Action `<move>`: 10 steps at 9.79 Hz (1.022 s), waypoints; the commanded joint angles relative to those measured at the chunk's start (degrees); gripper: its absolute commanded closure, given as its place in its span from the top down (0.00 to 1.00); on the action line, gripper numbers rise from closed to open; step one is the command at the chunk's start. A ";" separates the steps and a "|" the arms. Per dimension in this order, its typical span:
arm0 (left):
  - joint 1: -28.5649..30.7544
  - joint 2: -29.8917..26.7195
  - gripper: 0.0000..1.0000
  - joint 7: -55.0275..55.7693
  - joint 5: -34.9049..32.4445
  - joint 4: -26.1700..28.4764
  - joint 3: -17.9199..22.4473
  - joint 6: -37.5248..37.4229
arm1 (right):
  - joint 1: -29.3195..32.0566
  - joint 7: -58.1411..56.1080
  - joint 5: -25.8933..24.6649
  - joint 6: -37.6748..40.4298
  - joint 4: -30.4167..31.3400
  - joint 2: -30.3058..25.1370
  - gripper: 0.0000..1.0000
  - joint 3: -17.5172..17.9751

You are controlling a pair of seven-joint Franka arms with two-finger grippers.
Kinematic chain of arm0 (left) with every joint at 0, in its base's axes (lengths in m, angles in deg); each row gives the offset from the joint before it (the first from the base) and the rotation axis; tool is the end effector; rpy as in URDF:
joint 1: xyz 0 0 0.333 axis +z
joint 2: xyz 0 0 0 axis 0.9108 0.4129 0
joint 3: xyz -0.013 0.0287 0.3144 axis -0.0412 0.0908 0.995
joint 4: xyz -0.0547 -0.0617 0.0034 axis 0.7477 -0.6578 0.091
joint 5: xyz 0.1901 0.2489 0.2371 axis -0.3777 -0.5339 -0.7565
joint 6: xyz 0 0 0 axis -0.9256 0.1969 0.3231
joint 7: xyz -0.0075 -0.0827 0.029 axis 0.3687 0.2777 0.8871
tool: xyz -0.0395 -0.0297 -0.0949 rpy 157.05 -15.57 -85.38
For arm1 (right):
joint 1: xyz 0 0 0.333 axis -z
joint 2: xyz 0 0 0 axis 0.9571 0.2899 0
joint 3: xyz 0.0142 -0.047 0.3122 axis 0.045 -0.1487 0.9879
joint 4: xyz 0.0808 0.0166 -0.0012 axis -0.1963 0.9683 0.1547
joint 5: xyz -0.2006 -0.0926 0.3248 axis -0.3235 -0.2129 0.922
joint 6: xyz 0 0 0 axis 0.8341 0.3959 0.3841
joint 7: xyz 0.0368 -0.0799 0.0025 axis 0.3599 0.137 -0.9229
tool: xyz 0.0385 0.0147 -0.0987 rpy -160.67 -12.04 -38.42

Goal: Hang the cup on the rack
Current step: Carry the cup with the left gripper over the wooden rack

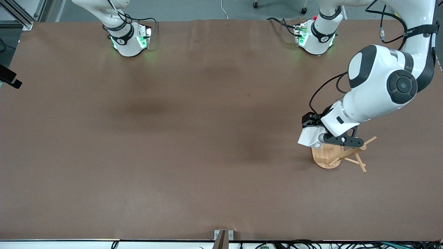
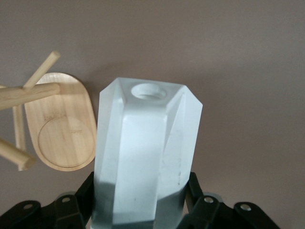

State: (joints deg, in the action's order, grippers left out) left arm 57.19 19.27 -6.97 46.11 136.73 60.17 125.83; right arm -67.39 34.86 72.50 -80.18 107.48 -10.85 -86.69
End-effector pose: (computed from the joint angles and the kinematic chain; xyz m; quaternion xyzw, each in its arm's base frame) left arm 0.6037 -0.1582 0.4437 0.9941 -0.0686 -0.0355 0.0765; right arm 0.5297 -0.0753 0.6711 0.9922 -0.1233 0.0115 0.0108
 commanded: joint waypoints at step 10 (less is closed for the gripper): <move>0.51 -2.39 0.00 -8.95 0.64 8.72 4.61 3.73 | -0.13 -4.32 -0.37 0.81 -2.97 0.68 1.00 -0.09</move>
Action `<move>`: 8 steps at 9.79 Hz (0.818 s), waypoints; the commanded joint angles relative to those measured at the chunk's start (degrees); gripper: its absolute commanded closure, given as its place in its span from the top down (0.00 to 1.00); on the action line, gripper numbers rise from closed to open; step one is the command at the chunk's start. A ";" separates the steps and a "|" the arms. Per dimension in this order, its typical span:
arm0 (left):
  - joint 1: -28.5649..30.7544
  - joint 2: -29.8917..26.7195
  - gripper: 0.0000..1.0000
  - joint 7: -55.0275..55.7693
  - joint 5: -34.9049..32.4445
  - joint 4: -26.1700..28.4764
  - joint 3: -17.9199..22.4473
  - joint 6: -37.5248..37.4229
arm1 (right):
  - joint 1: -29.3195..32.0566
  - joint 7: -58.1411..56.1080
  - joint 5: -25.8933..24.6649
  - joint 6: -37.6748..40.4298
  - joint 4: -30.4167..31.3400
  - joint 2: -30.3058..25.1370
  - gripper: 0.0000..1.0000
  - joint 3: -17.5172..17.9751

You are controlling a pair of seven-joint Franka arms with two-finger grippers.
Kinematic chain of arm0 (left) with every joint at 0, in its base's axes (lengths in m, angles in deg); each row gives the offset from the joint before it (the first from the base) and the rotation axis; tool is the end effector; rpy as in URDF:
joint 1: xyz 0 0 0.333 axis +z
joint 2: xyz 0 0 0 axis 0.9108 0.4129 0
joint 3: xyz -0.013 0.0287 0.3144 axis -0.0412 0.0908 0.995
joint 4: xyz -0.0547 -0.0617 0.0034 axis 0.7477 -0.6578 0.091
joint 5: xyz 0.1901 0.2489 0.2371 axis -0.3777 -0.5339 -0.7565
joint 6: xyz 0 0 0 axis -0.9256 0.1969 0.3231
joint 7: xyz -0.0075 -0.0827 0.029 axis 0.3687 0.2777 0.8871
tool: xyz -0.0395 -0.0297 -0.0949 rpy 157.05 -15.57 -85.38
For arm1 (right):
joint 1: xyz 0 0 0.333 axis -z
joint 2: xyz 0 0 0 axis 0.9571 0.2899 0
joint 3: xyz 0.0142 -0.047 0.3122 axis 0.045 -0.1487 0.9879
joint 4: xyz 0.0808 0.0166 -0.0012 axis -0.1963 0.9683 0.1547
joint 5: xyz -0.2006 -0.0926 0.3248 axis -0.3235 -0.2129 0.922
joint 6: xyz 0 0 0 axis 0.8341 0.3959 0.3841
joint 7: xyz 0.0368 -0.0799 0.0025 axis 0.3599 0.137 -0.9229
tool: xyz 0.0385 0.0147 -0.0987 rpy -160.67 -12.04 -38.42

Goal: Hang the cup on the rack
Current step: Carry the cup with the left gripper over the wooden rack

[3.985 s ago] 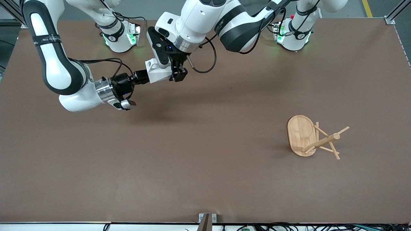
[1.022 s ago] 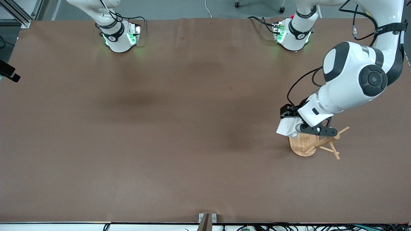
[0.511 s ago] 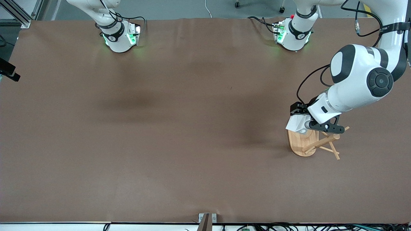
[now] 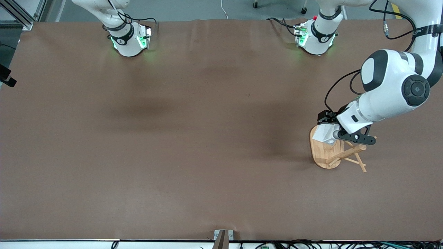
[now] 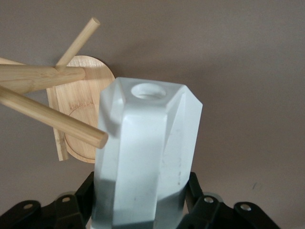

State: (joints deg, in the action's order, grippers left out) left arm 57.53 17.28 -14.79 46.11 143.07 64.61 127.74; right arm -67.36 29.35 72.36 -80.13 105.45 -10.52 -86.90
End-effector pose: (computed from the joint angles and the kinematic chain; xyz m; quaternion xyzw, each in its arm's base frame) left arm 0.5936 -0.1069 0.4154 0.9922 -0.0922 -0.0480 0.0681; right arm 0.5303 -0.0779 0.6843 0.9966 -0.0779 0.0252 0.0135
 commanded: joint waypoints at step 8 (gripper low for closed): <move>0.18 1.01 0.01 -5.79 0.64 2.28 2.89 3.23 | 0.01 1.01 -0.75 0.84 -0.94 0.35 1.00 -0.06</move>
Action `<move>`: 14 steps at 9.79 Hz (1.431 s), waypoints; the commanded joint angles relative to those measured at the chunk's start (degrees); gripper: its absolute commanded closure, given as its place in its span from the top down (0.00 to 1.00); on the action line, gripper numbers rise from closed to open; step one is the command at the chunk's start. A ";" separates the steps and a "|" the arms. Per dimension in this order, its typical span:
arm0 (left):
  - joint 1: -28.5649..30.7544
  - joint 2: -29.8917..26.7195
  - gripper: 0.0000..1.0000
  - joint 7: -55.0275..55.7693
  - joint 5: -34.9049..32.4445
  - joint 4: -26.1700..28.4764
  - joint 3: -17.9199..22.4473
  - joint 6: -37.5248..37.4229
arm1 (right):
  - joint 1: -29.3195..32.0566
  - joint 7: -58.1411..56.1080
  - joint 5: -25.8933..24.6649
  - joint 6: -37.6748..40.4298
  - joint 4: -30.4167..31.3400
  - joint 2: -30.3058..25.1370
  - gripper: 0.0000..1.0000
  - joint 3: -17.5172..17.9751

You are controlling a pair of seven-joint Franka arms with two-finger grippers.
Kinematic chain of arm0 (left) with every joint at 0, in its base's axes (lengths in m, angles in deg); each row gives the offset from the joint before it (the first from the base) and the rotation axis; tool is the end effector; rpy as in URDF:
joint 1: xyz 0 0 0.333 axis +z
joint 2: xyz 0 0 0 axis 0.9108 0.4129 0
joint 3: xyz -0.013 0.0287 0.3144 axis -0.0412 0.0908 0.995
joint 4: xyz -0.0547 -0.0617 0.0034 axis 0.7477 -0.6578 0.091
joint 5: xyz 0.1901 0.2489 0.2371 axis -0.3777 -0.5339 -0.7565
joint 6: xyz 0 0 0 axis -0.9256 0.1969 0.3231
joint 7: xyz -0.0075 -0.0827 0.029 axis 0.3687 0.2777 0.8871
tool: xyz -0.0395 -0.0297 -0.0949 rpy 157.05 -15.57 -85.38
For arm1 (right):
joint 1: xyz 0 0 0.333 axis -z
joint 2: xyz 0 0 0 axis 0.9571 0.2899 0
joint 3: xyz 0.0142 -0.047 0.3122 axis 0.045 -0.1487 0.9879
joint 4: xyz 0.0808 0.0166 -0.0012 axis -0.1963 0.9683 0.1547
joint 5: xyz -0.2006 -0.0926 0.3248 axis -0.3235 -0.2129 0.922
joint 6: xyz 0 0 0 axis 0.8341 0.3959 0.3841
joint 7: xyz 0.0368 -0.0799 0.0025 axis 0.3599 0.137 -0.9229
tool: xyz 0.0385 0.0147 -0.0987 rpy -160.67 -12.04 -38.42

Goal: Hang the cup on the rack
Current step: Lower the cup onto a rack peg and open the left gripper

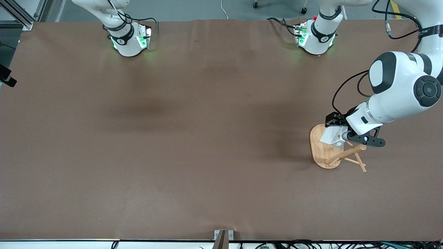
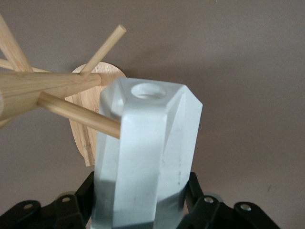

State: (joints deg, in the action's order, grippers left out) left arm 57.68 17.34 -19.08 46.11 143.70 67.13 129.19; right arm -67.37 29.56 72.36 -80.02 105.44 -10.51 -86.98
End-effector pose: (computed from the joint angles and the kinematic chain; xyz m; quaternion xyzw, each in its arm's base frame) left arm 0.5984 -0.0800 0.4116 0.9916 -0.1053 -0.0372 0.0658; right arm 0.5300 -0.0786 0.6841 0.9964 -0.0803 0.0243 0.0134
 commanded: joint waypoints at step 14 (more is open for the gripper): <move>0.11 2.09 1.00 -2.82 0.55 0.34 2.48 3.02 | 0.20 2.03 -0.76 0.74 -0.84 0.52 1.00 0.02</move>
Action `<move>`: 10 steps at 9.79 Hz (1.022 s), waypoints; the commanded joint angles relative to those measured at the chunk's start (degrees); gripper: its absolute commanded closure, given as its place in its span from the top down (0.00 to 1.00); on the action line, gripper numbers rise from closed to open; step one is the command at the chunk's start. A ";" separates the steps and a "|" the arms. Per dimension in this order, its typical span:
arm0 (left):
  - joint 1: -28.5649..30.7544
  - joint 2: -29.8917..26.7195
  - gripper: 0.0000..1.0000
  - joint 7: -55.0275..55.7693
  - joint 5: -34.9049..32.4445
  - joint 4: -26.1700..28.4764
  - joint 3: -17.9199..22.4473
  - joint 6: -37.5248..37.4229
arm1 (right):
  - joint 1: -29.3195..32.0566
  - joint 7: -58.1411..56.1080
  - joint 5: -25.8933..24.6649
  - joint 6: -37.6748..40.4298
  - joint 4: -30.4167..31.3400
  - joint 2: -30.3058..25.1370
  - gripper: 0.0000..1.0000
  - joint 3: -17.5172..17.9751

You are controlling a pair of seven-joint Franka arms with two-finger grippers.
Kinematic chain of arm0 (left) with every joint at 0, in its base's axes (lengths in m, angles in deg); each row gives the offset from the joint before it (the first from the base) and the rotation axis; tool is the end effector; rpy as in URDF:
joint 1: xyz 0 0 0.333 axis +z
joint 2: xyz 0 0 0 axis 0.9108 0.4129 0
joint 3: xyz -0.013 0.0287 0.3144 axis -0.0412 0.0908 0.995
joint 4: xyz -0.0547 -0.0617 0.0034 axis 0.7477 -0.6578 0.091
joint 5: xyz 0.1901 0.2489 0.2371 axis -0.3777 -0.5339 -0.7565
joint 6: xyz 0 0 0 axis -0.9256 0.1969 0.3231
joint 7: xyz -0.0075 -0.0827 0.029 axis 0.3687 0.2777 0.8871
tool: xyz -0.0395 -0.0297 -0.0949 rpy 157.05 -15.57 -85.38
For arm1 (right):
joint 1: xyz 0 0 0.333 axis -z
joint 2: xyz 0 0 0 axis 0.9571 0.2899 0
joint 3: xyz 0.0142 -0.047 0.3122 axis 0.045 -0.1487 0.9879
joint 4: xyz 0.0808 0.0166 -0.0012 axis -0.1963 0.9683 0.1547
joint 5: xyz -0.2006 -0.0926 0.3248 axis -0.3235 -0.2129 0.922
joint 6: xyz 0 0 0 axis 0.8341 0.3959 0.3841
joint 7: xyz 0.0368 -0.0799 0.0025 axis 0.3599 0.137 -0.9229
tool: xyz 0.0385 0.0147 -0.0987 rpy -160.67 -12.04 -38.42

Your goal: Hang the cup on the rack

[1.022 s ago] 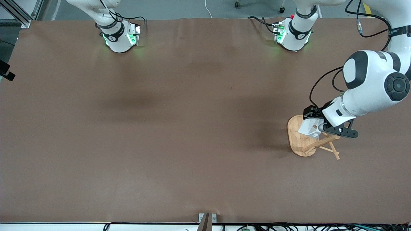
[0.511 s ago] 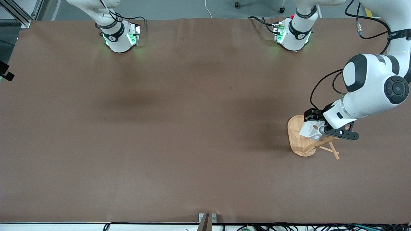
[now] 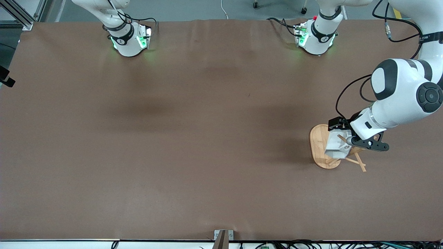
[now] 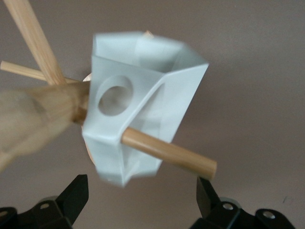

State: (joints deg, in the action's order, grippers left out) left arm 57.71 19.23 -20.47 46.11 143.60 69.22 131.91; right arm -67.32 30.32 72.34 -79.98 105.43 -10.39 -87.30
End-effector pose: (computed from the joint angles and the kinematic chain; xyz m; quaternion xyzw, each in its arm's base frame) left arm 0.6089 -0.0588 0.3962 0.9931 -0.0969 -0.0271 0.0606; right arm 0.5301 -0.0821 0.6830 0.9956 -0.0901 0.0230 0.0134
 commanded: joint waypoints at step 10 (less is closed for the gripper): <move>2.62 -11.20 1.00 11.32 -10.68 -11.07 -1.35 -13.68 | -0.21 2.94 -0.56 0.61 -0.92 0.49 1.00 0.42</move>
State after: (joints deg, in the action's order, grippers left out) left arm 58.26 9.97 -9.65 38.28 131.35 69.78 119.59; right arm -67.39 32.49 72.34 -79.92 105.38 -10.16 -87.10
